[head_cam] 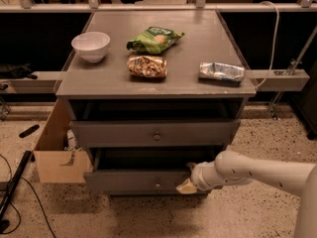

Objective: Open middle drawer

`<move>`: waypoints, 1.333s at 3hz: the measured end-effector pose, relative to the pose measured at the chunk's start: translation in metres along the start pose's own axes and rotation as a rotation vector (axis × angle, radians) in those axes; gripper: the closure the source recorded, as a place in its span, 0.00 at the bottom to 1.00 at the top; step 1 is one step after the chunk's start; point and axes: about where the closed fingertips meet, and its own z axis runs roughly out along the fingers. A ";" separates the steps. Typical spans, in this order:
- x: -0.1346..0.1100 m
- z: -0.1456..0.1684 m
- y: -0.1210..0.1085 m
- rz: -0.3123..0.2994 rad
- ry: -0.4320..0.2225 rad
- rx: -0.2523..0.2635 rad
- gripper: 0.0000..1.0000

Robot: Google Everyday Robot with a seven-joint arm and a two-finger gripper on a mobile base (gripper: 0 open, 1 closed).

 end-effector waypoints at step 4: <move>0.000 -0.018 0.011 0.013 0.000 -0.014 1.00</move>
Offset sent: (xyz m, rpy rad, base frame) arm -0.1793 -0.0650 0.0550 0.0646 0.0632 -0.0246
